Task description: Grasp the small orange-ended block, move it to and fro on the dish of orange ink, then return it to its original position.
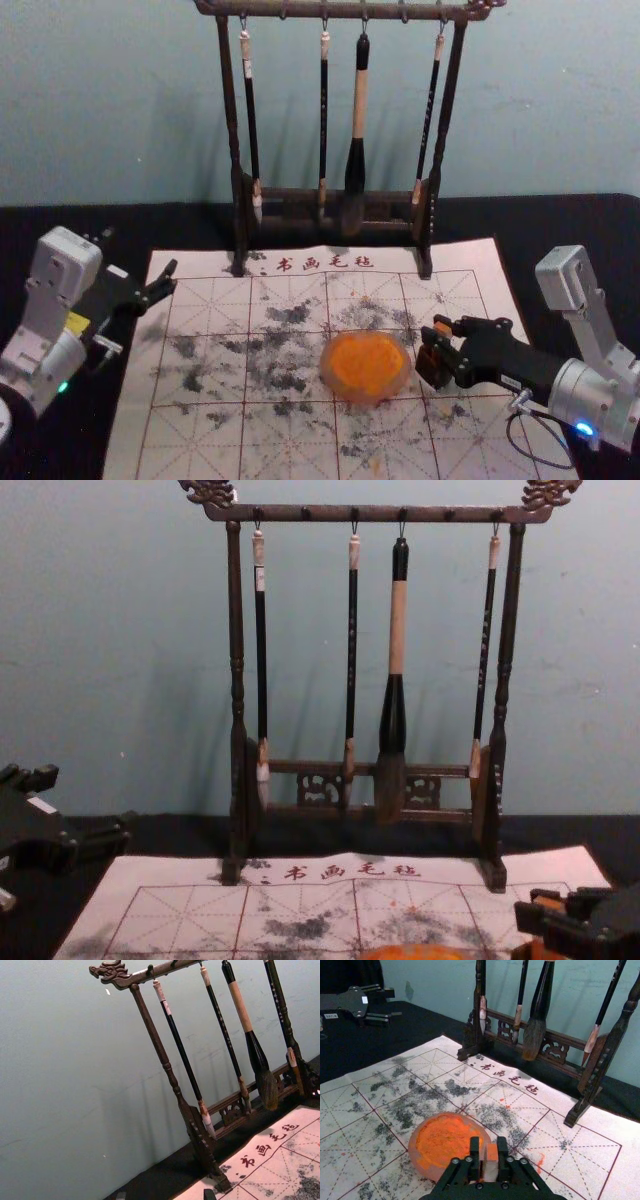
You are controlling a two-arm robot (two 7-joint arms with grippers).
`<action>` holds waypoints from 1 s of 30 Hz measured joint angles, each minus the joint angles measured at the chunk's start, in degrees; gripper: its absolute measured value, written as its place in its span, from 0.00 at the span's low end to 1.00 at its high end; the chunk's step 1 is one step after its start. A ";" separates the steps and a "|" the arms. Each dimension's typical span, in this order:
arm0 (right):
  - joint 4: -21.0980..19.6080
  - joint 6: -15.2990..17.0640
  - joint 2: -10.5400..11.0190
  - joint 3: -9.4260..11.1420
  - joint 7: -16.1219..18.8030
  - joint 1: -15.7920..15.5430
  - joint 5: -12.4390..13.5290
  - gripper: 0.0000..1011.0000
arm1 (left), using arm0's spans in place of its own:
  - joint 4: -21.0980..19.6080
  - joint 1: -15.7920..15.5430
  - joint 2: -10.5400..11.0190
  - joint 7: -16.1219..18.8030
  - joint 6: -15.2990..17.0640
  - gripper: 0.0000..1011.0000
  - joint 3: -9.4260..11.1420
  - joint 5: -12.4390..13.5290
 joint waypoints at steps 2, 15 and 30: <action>-0.01 -0.01 0.01 0.00 0.01 -0.01 0.02 0.20 | 0.00 0.00 0.00 0.00 0.00 0.99 0.00 0.00; -0.04 -0.06 0.04 0.00 0.03 -0.01 0.07 0.61 | 0.00 0.00 0.00 0.00 0.00 0.99 0.00 0.00; -0.04 -0.06 0.03 0.00 0.02 -0.01 0.07 0.99 | 0.00 0.00 0.00 0.00 0.00 0.99 0.00 0.00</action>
